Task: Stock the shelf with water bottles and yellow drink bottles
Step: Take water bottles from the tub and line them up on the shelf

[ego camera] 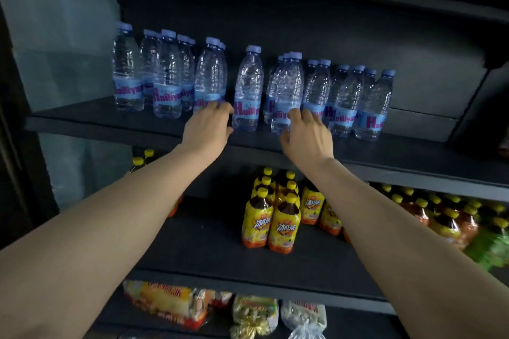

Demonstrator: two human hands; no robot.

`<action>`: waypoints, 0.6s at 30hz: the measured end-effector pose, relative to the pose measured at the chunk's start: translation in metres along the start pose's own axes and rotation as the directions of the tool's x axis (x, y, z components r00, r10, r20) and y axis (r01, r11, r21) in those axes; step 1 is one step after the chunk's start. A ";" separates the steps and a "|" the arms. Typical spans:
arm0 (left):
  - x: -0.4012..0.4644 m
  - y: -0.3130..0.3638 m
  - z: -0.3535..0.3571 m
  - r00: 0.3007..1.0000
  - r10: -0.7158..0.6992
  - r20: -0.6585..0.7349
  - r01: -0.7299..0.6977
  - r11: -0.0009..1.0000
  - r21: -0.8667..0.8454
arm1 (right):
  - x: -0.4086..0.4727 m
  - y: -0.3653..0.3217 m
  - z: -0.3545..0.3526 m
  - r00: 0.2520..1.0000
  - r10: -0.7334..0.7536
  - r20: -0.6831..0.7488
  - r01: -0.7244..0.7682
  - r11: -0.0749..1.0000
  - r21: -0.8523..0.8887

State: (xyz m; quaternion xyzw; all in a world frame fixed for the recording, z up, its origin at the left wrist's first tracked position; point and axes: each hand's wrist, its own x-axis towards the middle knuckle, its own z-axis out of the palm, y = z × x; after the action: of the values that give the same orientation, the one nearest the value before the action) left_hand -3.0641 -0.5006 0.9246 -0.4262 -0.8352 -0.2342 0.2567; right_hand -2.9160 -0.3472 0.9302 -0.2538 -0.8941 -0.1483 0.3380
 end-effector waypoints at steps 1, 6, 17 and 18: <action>-0.011 0.000 -0.005 1.000 0.017 -0.007 -0.016 0.999 0.029 | -0.009 -0.008 -0.004 1.000 -0.017 -0.015 0.017 1.000 -0.003; -0.070 -0.008 -0.020 0.997 0.070 -0.024 -0.065 0.987 0.146 | -0.060 -0.045 -0.013 0.994 -0.091 -0.066 0.092 0.996 -0.001; -0.240 -0.059 0.046 0.981 -0.057 0.188 0.022 0.982 0.187 | -0.215 -0.126 0.063 0.960 -0.241 0.145 0.216 0.962 0.165; -0.259 -0.066 0.059 0.972 -0.082 0.222 0.040 0.982 0.187 | -0.233 -0.132 0.077 0.947 -0.259 0.189 0.224 0.957 0.186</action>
State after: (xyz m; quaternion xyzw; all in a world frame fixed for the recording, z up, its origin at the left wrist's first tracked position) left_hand -3.0012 -0.6529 0.7059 -0.3993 -0.8898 -0.1145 0.1890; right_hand -2.8801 -0.5054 0.7030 -0.1280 -0.9584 -0.0876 0.2396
